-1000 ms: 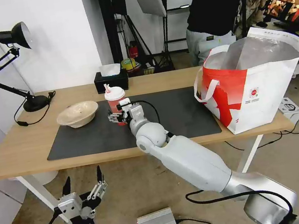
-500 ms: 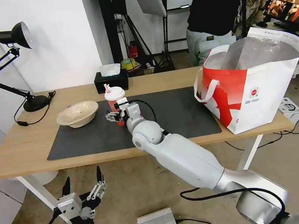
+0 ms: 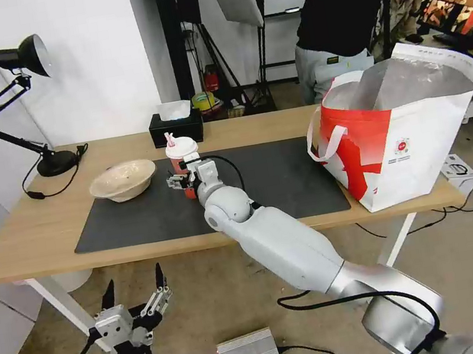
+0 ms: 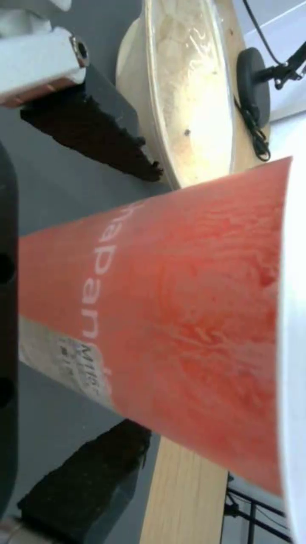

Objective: Pick up the trash from the table and place it into the takeout bag.

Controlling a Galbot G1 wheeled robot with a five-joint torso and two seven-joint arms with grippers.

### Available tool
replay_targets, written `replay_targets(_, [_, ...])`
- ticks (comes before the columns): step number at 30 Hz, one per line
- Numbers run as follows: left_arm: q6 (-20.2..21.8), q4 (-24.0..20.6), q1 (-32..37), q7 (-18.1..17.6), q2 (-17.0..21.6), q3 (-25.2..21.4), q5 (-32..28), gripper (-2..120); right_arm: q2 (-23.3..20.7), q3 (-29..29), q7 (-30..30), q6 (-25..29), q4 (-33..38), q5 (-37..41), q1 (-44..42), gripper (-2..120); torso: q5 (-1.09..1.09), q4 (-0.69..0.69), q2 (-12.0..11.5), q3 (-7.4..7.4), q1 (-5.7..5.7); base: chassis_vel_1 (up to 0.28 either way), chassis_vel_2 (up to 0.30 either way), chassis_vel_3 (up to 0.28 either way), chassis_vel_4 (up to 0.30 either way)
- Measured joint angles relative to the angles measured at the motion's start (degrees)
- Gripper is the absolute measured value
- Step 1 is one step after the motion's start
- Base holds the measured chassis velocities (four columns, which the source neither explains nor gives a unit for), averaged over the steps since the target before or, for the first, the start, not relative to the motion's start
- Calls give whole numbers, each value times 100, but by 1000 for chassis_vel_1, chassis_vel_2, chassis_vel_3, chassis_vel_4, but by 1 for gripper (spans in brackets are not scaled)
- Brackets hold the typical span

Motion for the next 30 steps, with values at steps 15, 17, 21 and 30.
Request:
replay_targets(15, [0,15,-3,0,-2,19,7,100,2,90,-70,162,-177,-1,78,82,0,0,0,0,0,0,0,0,0])
replay_targets(17, [0,16,-2,0,-2,20,7,100,1,98,-73,170,-179,-4,53,77,0,0,0,0,0,0,0,0,0])
replay_targets(21, [4,18,-30,-2,-2,7,5,100,-7,116,-81,174,-131,-14,-20,60,0,0,0,0,0,0,0,0,0])
replay_targets(30, [25,-51,2,-1,0,-25,-9,100,-51,146,-72,141,215,-20,-263,26,0,1,0,0,0,0,0,0,0])
